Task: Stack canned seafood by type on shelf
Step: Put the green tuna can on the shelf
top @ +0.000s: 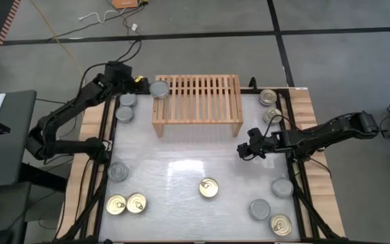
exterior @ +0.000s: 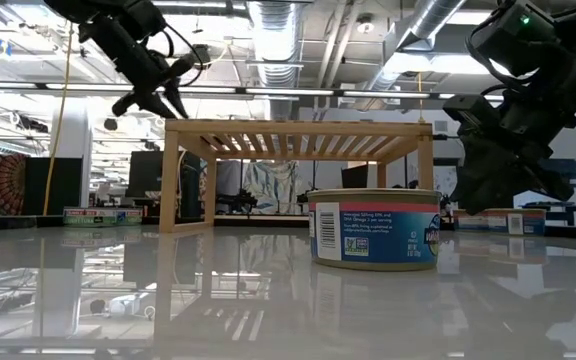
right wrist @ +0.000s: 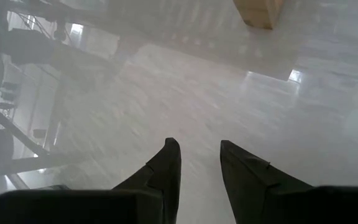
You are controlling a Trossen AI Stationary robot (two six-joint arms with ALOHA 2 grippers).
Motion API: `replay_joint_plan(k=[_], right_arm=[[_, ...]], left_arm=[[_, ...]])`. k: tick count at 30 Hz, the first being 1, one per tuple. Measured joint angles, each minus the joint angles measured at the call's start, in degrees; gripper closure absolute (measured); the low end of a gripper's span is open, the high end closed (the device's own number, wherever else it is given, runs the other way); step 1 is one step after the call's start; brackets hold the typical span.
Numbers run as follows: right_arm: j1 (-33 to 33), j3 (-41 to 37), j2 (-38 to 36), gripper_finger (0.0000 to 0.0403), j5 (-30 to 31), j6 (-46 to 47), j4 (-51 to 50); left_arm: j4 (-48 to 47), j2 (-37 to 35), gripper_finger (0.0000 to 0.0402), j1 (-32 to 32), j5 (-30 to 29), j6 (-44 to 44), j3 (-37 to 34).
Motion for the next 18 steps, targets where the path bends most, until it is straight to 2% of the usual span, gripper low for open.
replay_joint_plan(k=[3,11,18], right_arm=[[-0.1,0.0,0.0,0.0266,0.0,0.0,0.0],[-0.1,0.0,0.0,0.0266,0.0,0.0,0.0],[-0.1,0.0,0.0,0.0266,0.1,-0.2,0.0]], left_arm=[[-1.6,0.2,0.0389,-0.7,0.1,-1.0,0.0],[-3.8,4.0,0.0401,-3.2,0.1,-5.5,0.0],[3.4,6.1,0.0401,-4.8,2.6,-6.8,0.0]])
